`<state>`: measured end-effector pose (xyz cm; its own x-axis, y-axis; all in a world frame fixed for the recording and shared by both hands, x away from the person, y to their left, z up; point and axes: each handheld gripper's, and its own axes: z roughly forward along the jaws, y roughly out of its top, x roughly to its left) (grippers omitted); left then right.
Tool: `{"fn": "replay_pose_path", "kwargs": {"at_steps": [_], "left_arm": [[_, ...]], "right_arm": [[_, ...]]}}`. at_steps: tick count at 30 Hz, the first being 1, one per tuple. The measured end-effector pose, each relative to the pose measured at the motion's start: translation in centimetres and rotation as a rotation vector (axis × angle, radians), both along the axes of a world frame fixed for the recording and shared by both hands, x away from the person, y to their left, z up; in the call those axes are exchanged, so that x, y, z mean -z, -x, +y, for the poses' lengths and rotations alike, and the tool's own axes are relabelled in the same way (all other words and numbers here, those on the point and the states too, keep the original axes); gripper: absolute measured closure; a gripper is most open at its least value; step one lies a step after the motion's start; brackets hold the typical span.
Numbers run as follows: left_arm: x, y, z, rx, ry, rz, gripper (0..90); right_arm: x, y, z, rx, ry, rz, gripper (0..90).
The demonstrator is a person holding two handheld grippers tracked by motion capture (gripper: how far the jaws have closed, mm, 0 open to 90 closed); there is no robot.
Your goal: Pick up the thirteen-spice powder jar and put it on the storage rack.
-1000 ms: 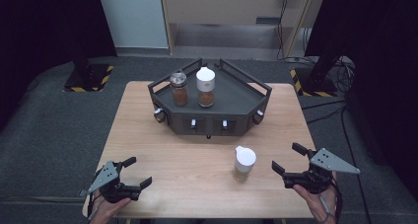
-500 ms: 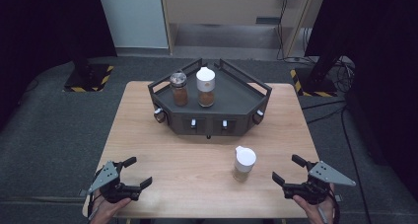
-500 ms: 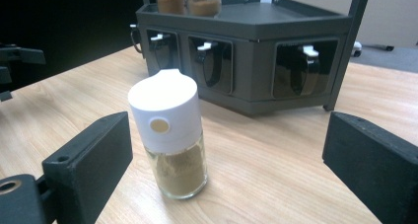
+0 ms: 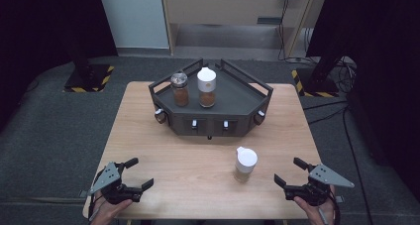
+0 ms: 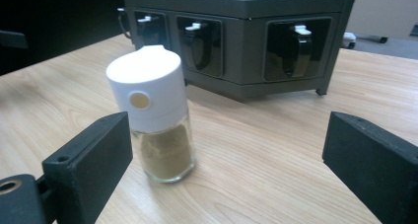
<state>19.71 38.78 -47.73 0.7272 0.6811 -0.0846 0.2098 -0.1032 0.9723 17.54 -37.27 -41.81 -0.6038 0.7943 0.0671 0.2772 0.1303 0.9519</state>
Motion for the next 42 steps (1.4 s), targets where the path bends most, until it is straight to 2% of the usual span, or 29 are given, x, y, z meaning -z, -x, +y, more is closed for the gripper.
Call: {"fn": "replay_pose_path", "kwargs": {"at_steps": [10,42], "left_arm": [[0.03,-0.05,-0.01,0.009,0.002,-0.004,1.4],[0.05,-0.1,0.01,0.012,0.005,-0.004,1.5]], "right_arm": [[0.72,-0.03,-0.27,-0.015,0.003,-0.02,4.7],[0.84,-0.09,-0.11,-0.007,0.005,-0.01,2.5]]}}
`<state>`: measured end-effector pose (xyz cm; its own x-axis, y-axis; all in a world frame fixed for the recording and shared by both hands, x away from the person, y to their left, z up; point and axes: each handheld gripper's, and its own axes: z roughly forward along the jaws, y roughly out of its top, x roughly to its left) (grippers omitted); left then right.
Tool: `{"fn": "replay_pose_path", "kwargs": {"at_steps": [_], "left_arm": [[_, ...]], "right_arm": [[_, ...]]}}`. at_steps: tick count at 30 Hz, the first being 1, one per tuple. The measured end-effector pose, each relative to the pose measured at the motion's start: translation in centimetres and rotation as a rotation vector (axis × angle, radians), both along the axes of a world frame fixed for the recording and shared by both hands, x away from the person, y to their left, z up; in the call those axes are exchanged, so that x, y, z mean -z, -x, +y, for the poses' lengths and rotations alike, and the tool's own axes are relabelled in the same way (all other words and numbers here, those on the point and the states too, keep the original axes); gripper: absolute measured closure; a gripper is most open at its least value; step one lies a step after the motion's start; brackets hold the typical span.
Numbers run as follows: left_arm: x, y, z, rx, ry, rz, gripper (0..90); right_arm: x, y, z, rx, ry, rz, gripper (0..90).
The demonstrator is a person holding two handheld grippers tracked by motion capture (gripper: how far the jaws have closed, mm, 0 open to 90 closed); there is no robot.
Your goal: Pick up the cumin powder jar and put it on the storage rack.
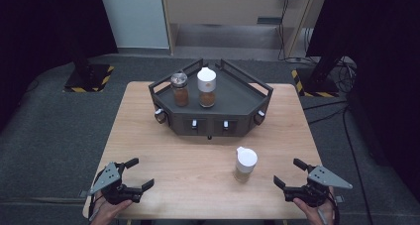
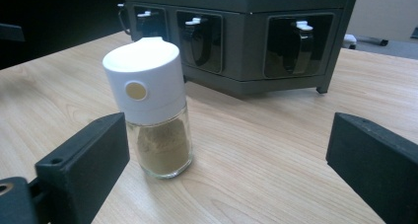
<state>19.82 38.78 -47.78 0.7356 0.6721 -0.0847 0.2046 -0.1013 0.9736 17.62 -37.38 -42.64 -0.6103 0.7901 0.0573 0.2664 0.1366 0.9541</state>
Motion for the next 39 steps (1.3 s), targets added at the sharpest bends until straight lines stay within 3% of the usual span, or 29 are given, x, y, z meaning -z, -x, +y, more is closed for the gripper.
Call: {"fn": "replay_pose_path", "kwargs": {"at_steps": [20,27,39], "left_arm": [[-0.1,0.0,-0.1,-0.001,-0.006,0.003,1.4],[-0.1,0.0,-0.1,-0.004,-0.005,0.006,1.4],[-0.1,0.1,-0.1,-0.005,-0.006,0.006,1.4]], "right_arm": [[-0.5,0.3,-0.3,0.022,-0.038,0.0,1.2],[-1.6,0.0,-0.1,0.005,-0.05,0.014,1.6],[-3.8,-1.1,1.4,-0.042,-0.028,0.02,2.6]]}}
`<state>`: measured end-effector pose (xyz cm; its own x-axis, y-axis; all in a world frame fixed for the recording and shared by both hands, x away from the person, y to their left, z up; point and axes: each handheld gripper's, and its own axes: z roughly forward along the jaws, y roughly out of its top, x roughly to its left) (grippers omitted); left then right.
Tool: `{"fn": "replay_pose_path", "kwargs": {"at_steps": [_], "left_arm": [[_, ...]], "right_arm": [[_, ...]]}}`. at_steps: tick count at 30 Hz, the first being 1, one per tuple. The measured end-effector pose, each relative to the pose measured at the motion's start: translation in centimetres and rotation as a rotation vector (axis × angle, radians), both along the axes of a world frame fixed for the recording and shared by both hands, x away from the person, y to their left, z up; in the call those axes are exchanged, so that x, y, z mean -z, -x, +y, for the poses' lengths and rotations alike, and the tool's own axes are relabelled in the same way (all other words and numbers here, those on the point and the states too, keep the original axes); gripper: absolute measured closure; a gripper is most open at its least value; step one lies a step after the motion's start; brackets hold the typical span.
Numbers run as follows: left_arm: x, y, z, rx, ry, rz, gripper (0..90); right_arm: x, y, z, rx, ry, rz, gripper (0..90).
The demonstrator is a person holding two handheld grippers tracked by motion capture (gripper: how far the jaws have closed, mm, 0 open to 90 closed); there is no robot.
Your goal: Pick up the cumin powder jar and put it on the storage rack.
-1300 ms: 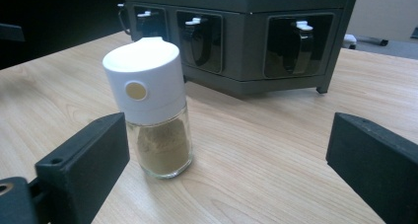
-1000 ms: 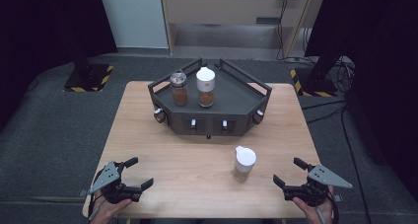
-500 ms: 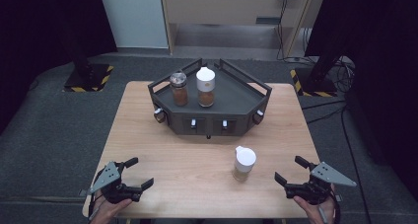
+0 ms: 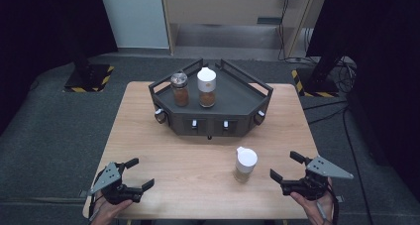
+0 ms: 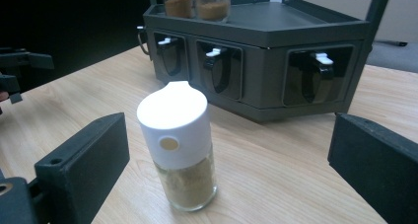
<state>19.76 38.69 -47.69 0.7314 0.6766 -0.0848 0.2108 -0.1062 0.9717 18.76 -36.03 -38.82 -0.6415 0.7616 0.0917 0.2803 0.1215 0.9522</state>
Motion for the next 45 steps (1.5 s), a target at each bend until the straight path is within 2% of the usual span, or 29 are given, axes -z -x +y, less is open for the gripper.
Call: {"fn": "replay_pose_path", "kwargs": {"at_steps": [2,12,25,34,45], "left_arm": [[0.0,0.0,0.0,0.0,0.0,-0.001,1.4],[0.0,0.1,0.0,-0.003,0.0,-0.003,1.3],[0.0,0.1,0.0,-0.001,0.0,-0.003,1.2],[0.0,0.1,0.0,-0.001,0.0,-0.003,1.2],[0.0,0.0,0.0,0.002,-0.001,-0.002,1.2]], "right_arm": [[-0.2,-0.4,0.3,-0.01,-0.001,0.014,3.3],[-0.9,-2.4,2.4,-0.068,0.03,0.025,3.6],[-0.4,-4.9,5.1,-0.123,0.058,0.072,5.5],[0.4,-5.9,6.7,-0.125,0.086,0.099,7.3],[1.5,-6.6,7.8,-0.109,0.106,0.134,14.8]]}}
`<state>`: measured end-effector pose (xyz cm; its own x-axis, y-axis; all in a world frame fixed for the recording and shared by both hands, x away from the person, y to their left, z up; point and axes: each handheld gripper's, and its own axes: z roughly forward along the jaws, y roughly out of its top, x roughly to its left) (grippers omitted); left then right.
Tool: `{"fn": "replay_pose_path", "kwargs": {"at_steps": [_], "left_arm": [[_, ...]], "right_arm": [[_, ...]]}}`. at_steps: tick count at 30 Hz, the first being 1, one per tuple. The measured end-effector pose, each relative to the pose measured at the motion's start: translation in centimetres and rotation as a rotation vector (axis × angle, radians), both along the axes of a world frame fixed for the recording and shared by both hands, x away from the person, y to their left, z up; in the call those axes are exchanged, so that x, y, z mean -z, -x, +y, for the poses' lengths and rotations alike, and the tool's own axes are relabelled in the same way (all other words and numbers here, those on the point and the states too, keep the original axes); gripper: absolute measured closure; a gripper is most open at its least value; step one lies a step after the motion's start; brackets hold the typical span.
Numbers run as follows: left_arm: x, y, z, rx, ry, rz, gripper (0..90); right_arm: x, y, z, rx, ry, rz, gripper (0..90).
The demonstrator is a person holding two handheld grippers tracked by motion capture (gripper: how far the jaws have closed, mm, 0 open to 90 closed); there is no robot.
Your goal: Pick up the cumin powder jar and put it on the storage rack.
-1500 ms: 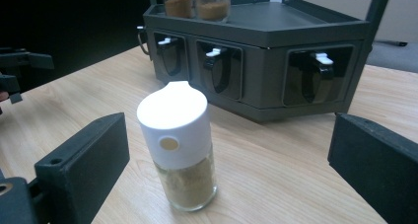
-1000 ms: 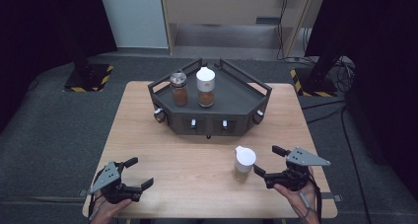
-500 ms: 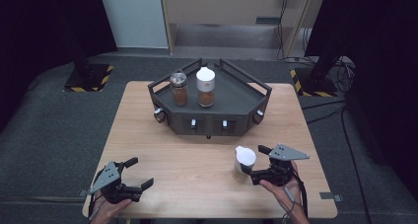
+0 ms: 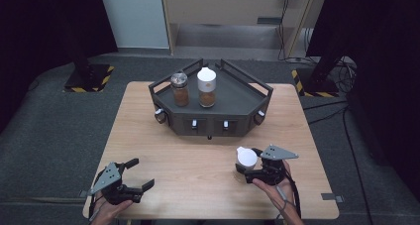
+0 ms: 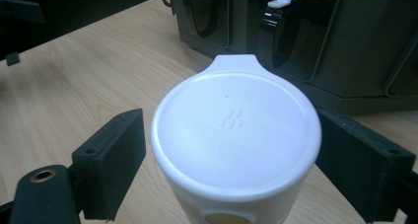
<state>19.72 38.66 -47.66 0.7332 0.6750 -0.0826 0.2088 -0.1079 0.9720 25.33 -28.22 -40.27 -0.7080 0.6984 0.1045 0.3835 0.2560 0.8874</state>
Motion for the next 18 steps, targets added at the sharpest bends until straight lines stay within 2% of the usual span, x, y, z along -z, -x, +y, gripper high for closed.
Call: {"fn": "replay_pose_path", "kwargs": {"at_steps": [5,8,14,18], "left_arm": [[0.0,0.0,0.0,0.001,-0.001,0.0,1.3],[0.0,0.0,0.0,0.0,-0.002,0.0,1.3],[0.0,0.0,0.0,0.0,-0.001,0.0,1.3],[0.0,0.0,0.0,0.0,0.0,0.0,1.3]], "right_arm": [[0.3,0.0,0.5,0.0,0.015,-0.001,21.0],[0.4,0.4,0.9,0.016,0.046,-0.029,29.2],[0.0,1.0,1.5,0.039,0.071,-0.04,30.2],[-0.3,0.8,1.5,0.036,0.074,-0.027,30.3]]}}
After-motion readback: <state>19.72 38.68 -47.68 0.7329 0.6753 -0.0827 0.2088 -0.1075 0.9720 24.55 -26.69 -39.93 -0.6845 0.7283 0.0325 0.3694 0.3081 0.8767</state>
